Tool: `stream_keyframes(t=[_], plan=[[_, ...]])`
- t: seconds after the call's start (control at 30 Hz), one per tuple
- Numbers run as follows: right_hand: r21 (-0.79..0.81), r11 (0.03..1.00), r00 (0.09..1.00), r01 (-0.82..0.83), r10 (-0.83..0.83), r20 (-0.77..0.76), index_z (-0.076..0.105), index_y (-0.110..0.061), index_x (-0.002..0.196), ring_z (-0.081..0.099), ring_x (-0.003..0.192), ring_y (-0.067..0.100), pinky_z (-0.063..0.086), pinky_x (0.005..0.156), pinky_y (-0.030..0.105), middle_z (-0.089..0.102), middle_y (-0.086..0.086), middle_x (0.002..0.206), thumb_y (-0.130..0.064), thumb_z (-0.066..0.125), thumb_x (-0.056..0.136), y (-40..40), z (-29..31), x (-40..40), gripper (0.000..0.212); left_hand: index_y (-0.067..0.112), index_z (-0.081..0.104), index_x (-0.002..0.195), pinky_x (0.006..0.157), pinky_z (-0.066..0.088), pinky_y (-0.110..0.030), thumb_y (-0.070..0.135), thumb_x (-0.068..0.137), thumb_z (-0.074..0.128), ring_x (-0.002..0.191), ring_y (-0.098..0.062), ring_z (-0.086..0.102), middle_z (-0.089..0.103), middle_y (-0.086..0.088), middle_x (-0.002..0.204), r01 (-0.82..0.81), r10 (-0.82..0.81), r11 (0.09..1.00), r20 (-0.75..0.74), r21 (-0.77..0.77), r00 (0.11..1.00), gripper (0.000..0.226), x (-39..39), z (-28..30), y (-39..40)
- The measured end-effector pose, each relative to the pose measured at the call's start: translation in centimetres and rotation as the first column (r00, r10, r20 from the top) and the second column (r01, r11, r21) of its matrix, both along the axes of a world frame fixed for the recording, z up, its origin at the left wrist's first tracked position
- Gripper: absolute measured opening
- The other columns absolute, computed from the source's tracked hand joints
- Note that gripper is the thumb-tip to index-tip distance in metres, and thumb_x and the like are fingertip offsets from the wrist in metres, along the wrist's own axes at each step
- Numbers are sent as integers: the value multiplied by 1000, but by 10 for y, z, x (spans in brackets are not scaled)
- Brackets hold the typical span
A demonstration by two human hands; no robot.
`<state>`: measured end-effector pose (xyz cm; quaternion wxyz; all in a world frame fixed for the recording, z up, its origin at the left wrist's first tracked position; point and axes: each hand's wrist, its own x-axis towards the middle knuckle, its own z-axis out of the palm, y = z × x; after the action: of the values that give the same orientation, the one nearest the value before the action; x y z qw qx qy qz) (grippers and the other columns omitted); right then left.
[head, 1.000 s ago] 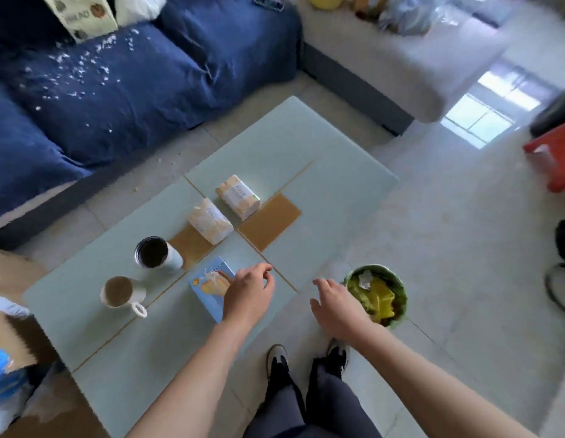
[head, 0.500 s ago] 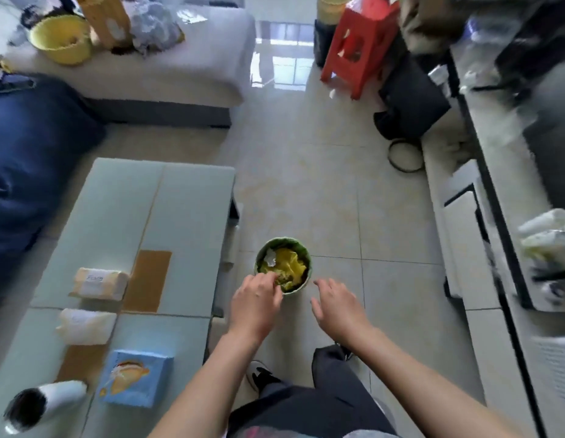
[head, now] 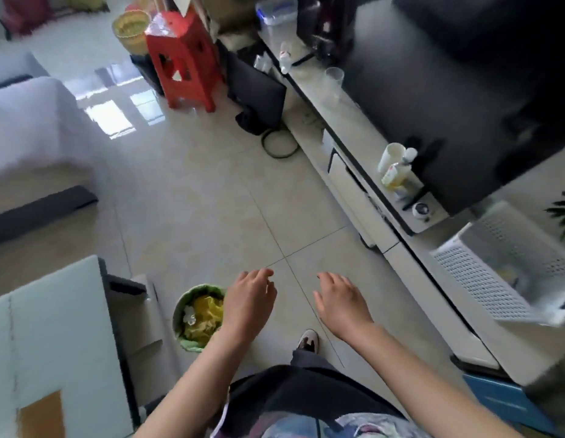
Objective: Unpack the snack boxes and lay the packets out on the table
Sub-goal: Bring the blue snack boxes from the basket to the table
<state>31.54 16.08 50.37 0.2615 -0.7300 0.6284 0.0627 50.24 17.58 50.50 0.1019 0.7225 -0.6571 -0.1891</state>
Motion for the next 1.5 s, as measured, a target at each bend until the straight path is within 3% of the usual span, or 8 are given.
stream_keyframes(t=[0.23,0.33,0.47,0.77,0.93,1.2,1.37,1.5], plan=[[-96,952,952,291,-298,-74,47,-11,130,50,115,29,38,100,37,55,9,128,-27,43,98,-14,7,-102,36,16,60,126,85,51,-36,22,90,63,110,-25,58,68,0,118,324,-324,946,29,-10,946,37,-92,4,-68],[-91,908,905,409,-416,-89,42,-7,139,43,127,34,35,109,41,49,12,139,-26,47,97,-16,6,-133,46,14,62,124,82,53,-38,19,83,70,107,-27,60,68,-2,115,456,-455,890,39,-16,890,42,-126,4,-97],[-63,836,829,545,-549,-107,29,-9,150,23,144,39,26,117,46,28,11,157,-28,46,99,-25,6,-166,58,14,63,120,76,55,-38,20,79,73,105,-27,61,67,-1,113,616,-615,787,53,-8,787,43,-171,2,-136],[-80,625,615,776,-779,-119,26,-9,152,20,147,34,24,118,47,28,8,157,-28,47,99,-63,5,-235,60,15,58,128,87,49,-35,21,85,64,114,-24,56,62,0,122,856,-854,516,82,19,513,44,-267,-2,-227],[-75,507,491,859,-856,-162,28,-9,150,24,146,34,25,118,46,33,9,155,-28,46,99,-64,1,-275,57,13,65,117,76,54,-36,17,74,75,102,-25,62,65,-2,112,933,-929,359,104,5,356,45,-321,-6,-257],[-78,426,407,901,-895,-182,31,-9,148,30,142,32,29,116,41,40,8,150,-29,45,99,-61,-9,-352,55,12,66,108,67,56,-38,13,66,78,94,-27,64,65,-3,109,970,-966,240,111,37,235,44,-415,-16,-269],[-56,452,437,890,-882,-175,32,-11,146,35,138,29,35,112,41,43,7,146,-31,44,98,-59,-22,-417,53,17,48,134,94,44,-34,22,89,56,123,-23,46,48,2,138,961,-971,230,97,156,217,46,-480,-31,-262],[-47,489,479,871,-866,-146,33,-11,145,39,134,28,38,109,38,46,7,142,-28,45,98,-55,-34,-477,51,18,40,141,103,37,-31,25,94,49,129,-22,38,41,2,145,928,-956,294,78,227,284,48,-535,-51,-253]])
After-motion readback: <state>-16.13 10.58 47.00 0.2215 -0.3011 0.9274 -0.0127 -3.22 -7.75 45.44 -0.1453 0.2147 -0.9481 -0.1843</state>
